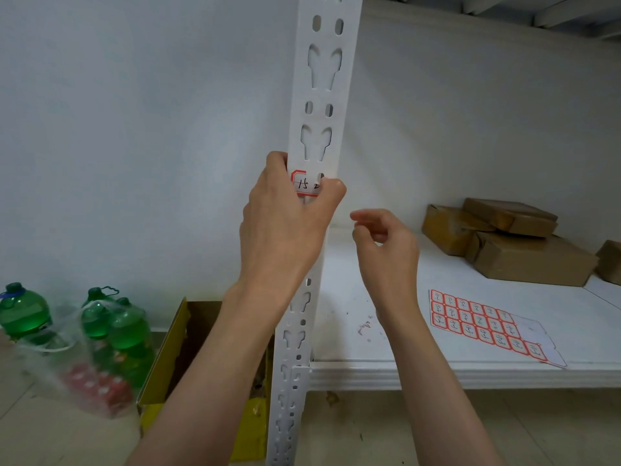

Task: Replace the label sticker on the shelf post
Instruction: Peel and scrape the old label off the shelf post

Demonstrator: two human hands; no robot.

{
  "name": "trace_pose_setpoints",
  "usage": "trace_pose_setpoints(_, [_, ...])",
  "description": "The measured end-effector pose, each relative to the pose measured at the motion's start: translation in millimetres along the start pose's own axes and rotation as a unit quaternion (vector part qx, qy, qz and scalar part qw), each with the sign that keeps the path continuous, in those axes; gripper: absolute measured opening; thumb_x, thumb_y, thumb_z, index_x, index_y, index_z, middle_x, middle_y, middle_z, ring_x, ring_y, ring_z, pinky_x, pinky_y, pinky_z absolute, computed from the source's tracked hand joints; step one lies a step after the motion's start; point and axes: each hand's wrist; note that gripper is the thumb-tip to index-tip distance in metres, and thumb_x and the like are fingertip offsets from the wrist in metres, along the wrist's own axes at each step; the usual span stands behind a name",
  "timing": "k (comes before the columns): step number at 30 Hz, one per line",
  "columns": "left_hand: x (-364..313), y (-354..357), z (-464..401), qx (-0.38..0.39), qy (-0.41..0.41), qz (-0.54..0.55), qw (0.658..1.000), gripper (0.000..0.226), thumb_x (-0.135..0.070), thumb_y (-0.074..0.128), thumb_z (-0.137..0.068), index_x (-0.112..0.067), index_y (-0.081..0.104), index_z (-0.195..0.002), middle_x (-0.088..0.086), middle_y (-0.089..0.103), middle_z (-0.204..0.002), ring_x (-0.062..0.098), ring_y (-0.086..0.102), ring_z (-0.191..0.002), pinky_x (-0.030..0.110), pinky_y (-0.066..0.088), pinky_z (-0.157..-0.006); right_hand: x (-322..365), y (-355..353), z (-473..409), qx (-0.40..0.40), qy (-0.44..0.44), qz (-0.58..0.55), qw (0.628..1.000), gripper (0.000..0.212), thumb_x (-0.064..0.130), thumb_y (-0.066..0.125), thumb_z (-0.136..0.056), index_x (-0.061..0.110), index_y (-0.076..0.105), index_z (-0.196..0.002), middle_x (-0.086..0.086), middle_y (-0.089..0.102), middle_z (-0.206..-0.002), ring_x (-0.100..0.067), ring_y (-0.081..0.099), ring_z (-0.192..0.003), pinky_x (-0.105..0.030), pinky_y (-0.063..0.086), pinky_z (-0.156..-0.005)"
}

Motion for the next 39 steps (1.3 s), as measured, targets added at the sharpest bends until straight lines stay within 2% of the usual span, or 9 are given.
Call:
trace_pose_setpoints(4, [-1.5, 0.6, 1.3, 0.001, 0.01, -0.051, 0.999, 0.031, -0.044, 0.051, -0.094, -0.02, 0.038, -0.109, -0.004, 0.05, -0.095, 0.013, 0.052, -0.077, 0.023, 0.035, -0.056, 17.4, 2.6, 1.9, 0.002, -0.017, -0.029, 0.999, 0.024, 0.009, 0.057, -0.094, 0.025, 0.072, -0.102, 0.006, 0.069, -0.105, 0.003, 0.061, -0.091, -0.008, 0.047, -0.077])
trace_pose_setpoints(10, [-3.7, 2.4, 1.9, 0.001, 0.012, -0.041, 0.999, 0.03, -0.041, 0.048, -0.094, -0.018, 0.036, -0.11, -0.001, 0.051, -0.095, 0.021, 0.054, -0.081, 0.032, 0.039, -0.06, 35.5, 0.2, 2.7, -0.001, -0.02, -0.056, 0.998, 0.024, 0.01, 0.056, -0.094, 0.027, 0.071, -0.102, 0.003, 0.067, -0.108, -0.001, 0.062, -0.09, -0.025, 0.055, -0.085])
trace_pose_setpoints(15, [-3.9, 2.9, 2.9, 0.023, -0.008, 0.04, 0.999, 0.027, -0.037, 0.044, -0.096, -0.019, 0.035, -0.113, 0.0, 0.054, -0.095, 0.013, 0.053, -0.072, 0.019, 0.038, -0.054, 42.5, -0.5, 2.7, -0.001, -0.009, -0.076, 0.997, 0.026, 0.009, 0.054, -0.094, 0.028, 0.072, -0.099, 0.003, 0.068, -0.106, -0.006, 0.065, -0.091, -0.04, 0.057, -0.09])
trace_pose_setpoints(17, [-5.6, 3.3, 2.9, 0.024, -0.019, 0.074, 0.997, 0.026, -0.036, 0.047, -0.095, -0.019, 0.036, -0.112, -0.003, 0.053, -0.091, 0.012, 0.051, -0.067, 0.012, 0.038, -0.05, 43.7, -0.2, 3.3, -0.001, -0.006, -0.084, 0.996, 0.026, 0.009, 0.054, -0.094, 0.028, 0.072, -0.099, 0.003, 0.068, -0.106, -0.007, 0.065, -0.092, -0.041, 0.057, -0.09])
trace_pose_setpoints(20, [-7.7, 4.1, 1.9, 0.022, -0.042, 0.121, 0.991, 0.022, -0.034, 0.051, -0.094, -0.023, 0.038, -0.108, -0.008, 0.053, -0.085, 0.007, 0.051, -0.066, 0.015, 0.041, -0.053, 45.6, 0.7, 4.2, 0.003, -0.002, -0.087, 0.996, 0.026, 0.009, 0.054, -0.095, 0.028, 0.072, -0.098, 0.006, 0.069, -0.103, -0.006, 0.066, -0.091, -0.04, 0.057, -0.09])
trace_pose_setpoints(25, [-8.4, 4.8, 0.6, 0.024, -0.065, 0.184, 0.98, 0.026, -0.031, 0.054, -0.093, -0.02, 0.045, -0.115, -0.009, 0.056, -0.086, 0.004, 0.053, -0.067, 0.017, 0.044, -0.057, 48.0, 0.9, 5.7, 0.01, 0.001, -0.093, 0.996, 0.026, 0.008, 0.054, -0.094, 0.025, 0.073, -0.098, 0.01, 0.07, -0.097, -0.008, 0.066, -0.09, -0.041, 0.058, -0.088])
trace_pose_setpoints(30, [-7.9, 6.8, -0.6, 0.022, -0.068, 0.19, 0.979, 0.025, -0.028, 0.052, -0.095, -0.018, 0.044, -0.117, -0.008, 0.055, -0.086, 0.003, 0.054, -0.066, 0.008, 0.043, -0.05, 49.4, 0.3, 5.9, 0.015, 0.001, -0.097, 0.995, 0.027, 0.008, 0.054, -0.095, 0.026, 0.073, -0.096, 0.013, 0.07, -0.094, -0.007, 0.066, -0.088, -0.04, 0.058, -0.088])
trace_pose_setpoints(34, [-6.1, 6.6, 0.3, 0.027, -0.054, 0.181, 0.982, 0.022, -0.025, 0.051, -0.096, -0.016, 0.042, -0.115, -0.01, 0.052, -0.082, -0.009, 0.051, -0.057, 0.007, 0.041, -0.048, 49.8, 0.6, 6.0, 0.022, 0.005, -0.1, 0.995, 0.026, 0.008, 0.055, -0.095, 0.026, 0.073, -0.096, 0.014, 0.07, -0.092, -0.007, 0.067, -0.088, -0.04, 0.059, -0.087])
trace_pose_setpoints(39, [-6.7, 5.2, 0.3, 0.026, -0.062, 0.183, 0.981, 0.022, -0.03, 0.056, -0.094, -0.021, 0.044, -0.11, -0.012, 0.054, -0.079, -0.008, 0.053, -0.059, 0.011, 0.043, -0.052, 51.3, 1.1, 6.8, 0.028, 0.007, -0.102, 0.994, 0.025, 0.009, 0.055, -0.096, 0.027, 0.072, -0.095, 0.013, 0.071, -0.091, -0.009, 0.068, -0.086, -0.039, 0.059, -0.086])
Point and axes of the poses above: each hand's wrist, its own z-axis away from the middle knuckle, its own y-axis out of the palm, x = y × z
